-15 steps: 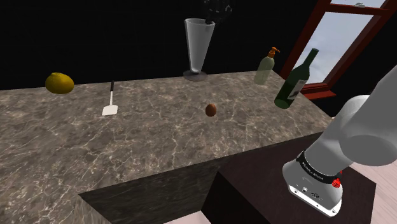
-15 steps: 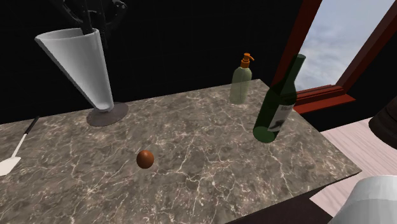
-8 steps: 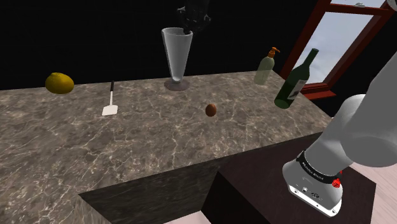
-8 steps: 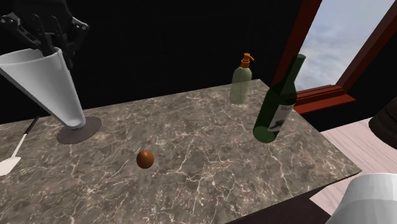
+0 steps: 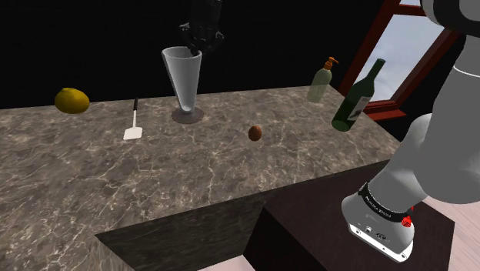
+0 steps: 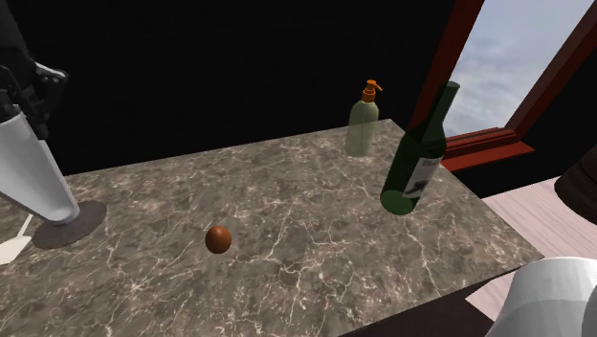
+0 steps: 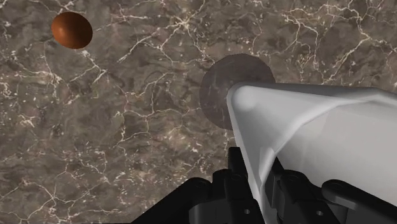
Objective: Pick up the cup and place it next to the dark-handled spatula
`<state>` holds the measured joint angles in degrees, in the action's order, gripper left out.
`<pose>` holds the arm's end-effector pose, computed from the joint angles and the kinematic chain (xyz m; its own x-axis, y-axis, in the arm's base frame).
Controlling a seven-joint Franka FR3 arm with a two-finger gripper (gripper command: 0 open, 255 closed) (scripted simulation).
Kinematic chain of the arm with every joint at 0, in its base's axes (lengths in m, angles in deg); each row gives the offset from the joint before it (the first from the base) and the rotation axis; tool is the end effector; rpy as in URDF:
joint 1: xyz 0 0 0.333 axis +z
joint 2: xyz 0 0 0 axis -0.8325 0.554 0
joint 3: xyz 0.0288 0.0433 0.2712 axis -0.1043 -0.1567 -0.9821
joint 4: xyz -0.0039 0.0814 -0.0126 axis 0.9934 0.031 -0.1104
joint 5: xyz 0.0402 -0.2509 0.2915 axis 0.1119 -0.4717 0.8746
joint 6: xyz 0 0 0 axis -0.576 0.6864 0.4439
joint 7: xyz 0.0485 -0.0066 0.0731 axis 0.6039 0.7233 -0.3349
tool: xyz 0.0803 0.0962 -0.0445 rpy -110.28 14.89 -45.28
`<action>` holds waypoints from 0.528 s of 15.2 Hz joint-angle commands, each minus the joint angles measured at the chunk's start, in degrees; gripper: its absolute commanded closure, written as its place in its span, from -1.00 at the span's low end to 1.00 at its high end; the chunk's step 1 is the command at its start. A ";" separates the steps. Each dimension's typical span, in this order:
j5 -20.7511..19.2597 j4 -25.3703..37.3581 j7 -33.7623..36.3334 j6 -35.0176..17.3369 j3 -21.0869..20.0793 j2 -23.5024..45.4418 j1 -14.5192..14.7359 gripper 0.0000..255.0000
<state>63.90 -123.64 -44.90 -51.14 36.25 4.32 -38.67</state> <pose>0.6033 0.2089 0.4594 0.9511 -0.3075 -0.0292 -0.3071 -0.9311 -0.1970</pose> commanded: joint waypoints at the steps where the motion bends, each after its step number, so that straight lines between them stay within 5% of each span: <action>1: -0.36 2.14 2.11 -0.84 -0.74 2.52 1.39 1.00; 5: -1.34 9.91 6.24 -1.03 -1.90 9.78 4.24 1.00; 8: -1.21 7.67 5.88 -3.28 -1.89 9.82 4.28 1.00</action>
<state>62.68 -115.70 -39.00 -53.73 34.37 13.82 -34.44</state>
